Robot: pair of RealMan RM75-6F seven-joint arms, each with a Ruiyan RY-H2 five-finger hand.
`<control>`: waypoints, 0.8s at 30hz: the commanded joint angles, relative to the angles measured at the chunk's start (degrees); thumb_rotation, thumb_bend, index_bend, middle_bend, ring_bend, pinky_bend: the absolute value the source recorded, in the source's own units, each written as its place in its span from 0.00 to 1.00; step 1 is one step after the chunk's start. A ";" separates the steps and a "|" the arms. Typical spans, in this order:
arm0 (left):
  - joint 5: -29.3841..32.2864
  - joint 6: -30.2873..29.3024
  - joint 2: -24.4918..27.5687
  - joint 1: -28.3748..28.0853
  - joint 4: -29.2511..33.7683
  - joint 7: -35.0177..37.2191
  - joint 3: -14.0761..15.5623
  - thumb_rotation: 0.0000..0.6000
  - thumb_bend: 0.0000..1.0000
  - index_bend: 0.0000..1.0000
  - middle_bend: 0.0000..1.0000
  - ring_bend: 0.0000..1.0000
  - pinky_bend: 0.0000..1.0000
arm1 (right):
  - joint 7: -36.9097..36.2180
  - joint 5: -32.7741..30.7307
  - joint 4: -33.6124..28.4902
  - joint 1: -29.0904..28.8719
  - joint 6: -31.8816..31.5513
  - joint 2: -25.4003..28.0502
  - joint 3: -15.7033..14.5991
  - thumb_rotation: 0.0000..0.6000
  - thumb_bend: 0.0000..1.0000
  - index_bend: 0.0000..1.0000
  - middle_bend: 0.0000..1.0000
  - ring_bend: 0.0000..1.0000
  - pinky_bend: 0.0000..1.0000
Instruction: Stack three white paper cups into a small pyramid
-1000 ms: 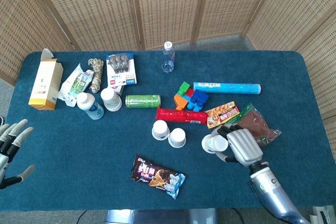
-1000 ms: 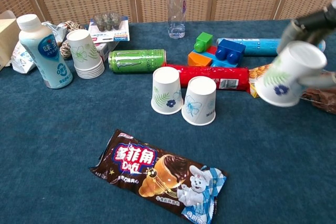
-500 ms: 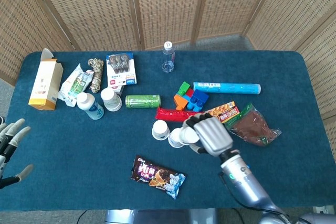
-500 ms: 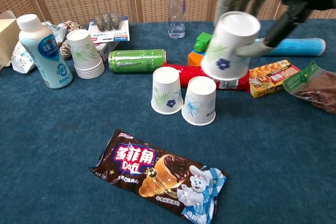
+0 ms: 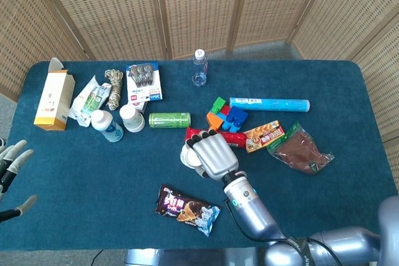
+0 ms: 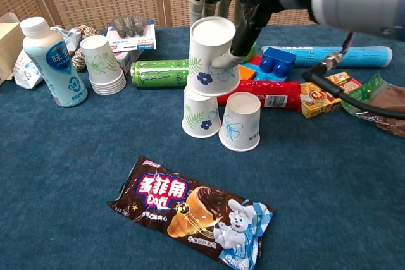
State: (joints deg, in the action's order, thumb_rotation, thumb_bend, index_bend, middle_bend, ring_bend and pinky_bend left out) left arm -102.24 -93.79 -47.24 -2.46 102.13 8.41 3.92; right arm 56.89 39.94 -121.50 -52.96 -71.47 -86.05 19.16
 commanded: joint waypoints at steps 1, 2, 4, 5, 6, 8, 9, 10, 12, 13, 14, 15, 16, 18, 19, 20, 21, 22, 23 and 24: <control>0.23 0.18 0.00 -0.09 -0.05 0.11 -0.11 1.00 0.29 0.00 0.00 0.00 0.00 | 1.30 -1.65 1.79 -1.80 -0.94 -1.24 0.11 1.00 0.37 0.39 0.39 0.30 0.33; 0.33 0.35 0.03 -0.14 -0.08 0.22 -0.12 1.00 0.29 0.00 0.00 0.00 0.00 | 1.51 -2.04 2.33 -2.36 -1.14 -1.55 0.03 1.00 0.38 0.39 0.39 0.30 0.33; 0.53 0.52 0.08 -0.19 -0.14 0.49 -0.15 1.00 0.29 0.00 0.00 0.00 0.00 | 1.50 -2.32 2.94 -2.87 -1.39 -1.84 -0.35 1.00 0.38 0.39 0.39 0.30 0.33; 0.76 0.61 0.12 -0.23 -0.22 0.59 -0.23 1.00 0.29 0.00 0.00 0.00 0.00 | 1.32 -2.49 3.22 -3.06 -1.43 -1.90 -0.68 1.00 0.38 0.39 0.39 0.30 0.33; 0.93 0.73 0.13 -0.27 -0.26 0.64 -0.28 1.00 0.29 0.00 0.00 0.00 0.00 | 1.16 -2.64 3.45 -3.18 -1.43 -1.91 -0.92 1.00 0.38 0.39 0.39 0.30 0.33; 1.22 1.05 0.18 -0.39 -0.30 0.89 -0.33 1.00 0.29 0.00 0.00 0.00 0.00 | 0.97 -3.00 4.09 -3.53 -1.52 -1.89 -1.34 1.00 0.38 0.39 0.39 0.30 0.33; 1.29 1.13 0.19 -0.42 -0.32 0.90 -0.36 1.00 0.29 0.00 0.00 0.00 0.00 | 0.87 -3.21 4.29 -3.68 -1.55 -1.89 -1.46 1.00 0.38 0.39 0.39 0.30 0.33; 1.29 1.15 0.21 -0.42 -0.32 0.85 -0.38 1.00 0.29 0.00 0.00 0.00 0.00 | 0.76 -3.47 4.45 -3.83 -1.55 -1.91 -1.59 1.00 0.38 0.39 0.39 0.30 0.33; 1.19 1.11 0.22 -0.39 -0.30 0.88 -0.36 1.00 0.29 0.00 0.00 0.00 0.00 | 0.77 -3.90 4.89 -4.25 -1.45 -1.84 -2.00 1.00 0.39 0.39 0.39 0.30 0.33; 1.18 1.08 0.23 -0.37 -0.30 0.87 -0.37 1.00 0.29 0.00 0.00 0.00 0.00 | 0.82 -3.94 5.15 -4.42 -1.46 -1.84 -2.21 1.00 0.40 0.39 0.39 0.30 0.33; 1.15 1.04 0.24 -0.33 -0.32 0.91 -0.35 1.00 0.29 0.00 0.00 0.00 0.00 | 0.71 -4.14 5.51 -4.57 -1.56 -1.88 -2.40 1.00 0.40 0.39 0.39 0.30 0.33; 1.11 1.01 0.26 -0.29 -0.36 0.95 -0.32 1.00 0.29 0.00 0.00 0.00 0.00 | 0.45 -4.41 5.69 -4.61 -1.66 -1.94 -2.45 1.00 0.40 0.39 0.39 0.30 0.33; 1.12 0.98 0.26 -0.25 -0.42 0.98 -0.31 1.00 0.29 0.00 0.00 0.00 0.00 | 0.15 -4.71 5.79 -4.63 -1.73 -1.99 -2.50 1.00 0.40 0.39 0.39 0.30 0.33; 1.27 0.98 0.27 -0.23 -0.51 1.04 -0.36 1.00 0.29 0.00 0.00 0.00 0.00 | 0.01 -4.87 6.01 -4.79 -1.83 -1.88 -2.94 1.00 0.40 0.39 0.39 0.30 0.33; 1.34 1.02 0.28 -0.25 -0.53 1.12 -0.39 1.00 0.29 0.00 0.00 0.00 0.00 | 0.00 -4.73 6.08 -4.87 -1.88 -1.81 -3.17 1.00 0.40 0.39 0.39 0.30 0.33; 1.45 1.09 0.30 -0.27 -0.56 1.21 -0.43 1.00 0.29 0.00 0.00 0.00 0.00 | -0.18 -4.61 6.10 -4.94 -1.91 -1.76 -3.37 1.00 0.40 0.39 0.39 0.30 0.33; 1.52 1.17 0.30 -0.31 -0.56 1.25 -0.46 1.00 0.29 0.00 0.00 0.00 0.00 | -0.36 -4.61 6.11 -4.99 -1.92 -1.72 -3.43 1.00 0.40 0.39 0.39 0.30 0.33; 1.56 1.24 0.30 -0.34 -0.55 1.28 -0.48 1.00 0.29 0.00 0.00 0.00 0.00 | -0.50 -4.66 6.13 -5.06 -1.97 -1.69 -3.47 1.00 0.40 0.39 0.39 0.30 0.33; 1.54 1.29 0.31 -0.35 -0.52 1.26 -0.47 1.00 0.29 0.00 0.00 0.00 0.00 | -0.64 -4.82 6.18 -5.16 -2.03 -1.65 -3.50 1.00 0.40 0.39 0.39 0.30 0.33; 1.49 1.29 0.31 -0.35 -0.49 1.20 -0.46 1.00 0.29 0.00 0.00 0.00 0.00 | -0.72 -4.99 6.18 -5.25 -2.08 -1.63 -3.53 1.00 0.40 0.38 0.39 0.30 0.33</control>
State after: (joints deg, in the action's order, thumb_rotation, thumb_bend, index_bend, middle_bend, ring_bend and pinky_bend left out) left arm -100.76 -92.50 -46.93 -2.80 101.63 9.61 3.46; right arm 56.23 35.01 -115.33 -58.16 -73.51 -87.70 15.66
